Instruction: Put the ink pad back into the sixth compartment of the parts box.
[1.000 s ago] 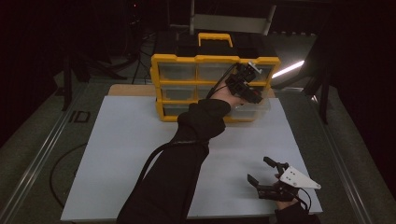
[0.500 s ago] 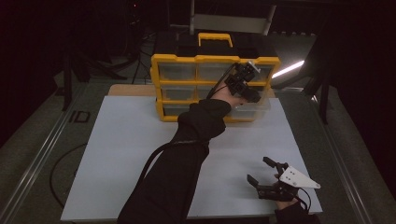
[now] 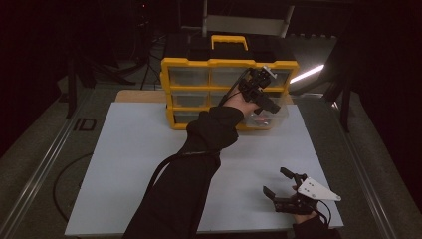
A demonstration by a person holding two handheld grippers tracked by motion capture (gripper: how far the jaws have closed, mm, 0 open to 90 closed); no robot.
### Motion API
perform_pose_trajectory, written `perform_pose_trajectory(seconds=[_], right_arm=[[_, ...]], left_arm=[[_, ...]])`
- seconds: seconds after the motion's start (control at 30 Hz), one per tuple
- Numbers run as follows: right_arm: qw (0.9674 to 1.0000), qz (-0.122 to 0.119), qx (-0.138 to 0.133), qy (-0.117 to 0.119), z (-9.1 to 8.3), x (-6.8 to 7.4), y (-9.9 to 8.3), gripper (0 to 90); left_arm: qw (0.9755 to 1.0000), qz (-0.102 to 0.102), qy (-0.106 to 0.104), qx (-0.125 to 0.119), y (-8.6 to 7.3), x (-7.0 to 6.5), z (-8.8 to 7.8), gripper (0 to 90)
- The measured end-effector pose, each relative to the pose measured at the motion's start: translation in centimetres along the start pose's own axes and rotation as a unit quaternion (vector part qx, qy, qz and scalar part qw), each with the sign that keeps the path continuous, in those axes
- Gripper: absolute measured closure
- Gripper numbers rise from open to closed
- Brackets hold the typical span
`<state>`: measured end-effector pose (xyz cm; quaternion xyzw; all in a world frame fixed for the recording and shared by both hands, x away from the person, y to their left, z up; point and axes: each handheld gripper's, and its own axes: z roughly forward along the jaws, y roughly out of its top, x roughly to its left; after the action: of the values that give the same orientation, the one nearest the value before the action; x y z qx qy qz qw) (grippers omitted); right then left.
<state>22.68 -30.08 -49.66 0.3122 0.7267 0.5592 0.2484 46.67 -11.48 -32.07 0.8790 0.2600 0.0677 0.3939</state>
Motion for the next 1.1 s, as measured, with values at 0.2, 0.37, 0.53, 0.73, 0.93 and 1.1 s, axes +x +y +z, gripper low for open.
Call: perform_pose_trajectory(seconds=[0.2, 0.37, 0.53, 0.73, 0.93, 1.1], right_arm=[[1.0000, -0.001, 0.000, -0.001, 0.1, 0.1, 0.0, 9.9], [1.0000, 0.000, 0.001, -0.001, 0.1, 0.0, 0.0, 9.9], [1.0000, 0.001, 0.002, -0.003, 0.1, 0.0, -0.2, 9.9], [1.0000, 0.000, 0.006, -0.005, 0.1, 0.0, -0.2, 9.9], [0.9999, -0.001, 0.009, -0.005, 0.1, 0.0, -0.3, 9.9], [0.9999, 0.000, 0.010, -0.006, 0.0, -0.2, -0.3, 9.9]], left_arm=[[0.9997, 0.023, 0.012, -0.004, -0.5, 0.0, -0.6, 0.2], [0.9997, 0.022, 0.008, -0.005, -0.9, 0.1, -1.3, 0.2], [0.9997, 0.022, -0.005, -0.004, -1.6, 0.2, -1.7, 0.1], [0.9996, 0.026, -0.010, -0.010, -2.7, 0.6, -2.2, 0.1], [0.9991, 0.028, -0.007, -0.030, -3.6, 0.9, -3.4, 0.2], [0.9987, 0.035, -0.012, -0.034, -4.1, 0.8, -4.2, 0.2]])
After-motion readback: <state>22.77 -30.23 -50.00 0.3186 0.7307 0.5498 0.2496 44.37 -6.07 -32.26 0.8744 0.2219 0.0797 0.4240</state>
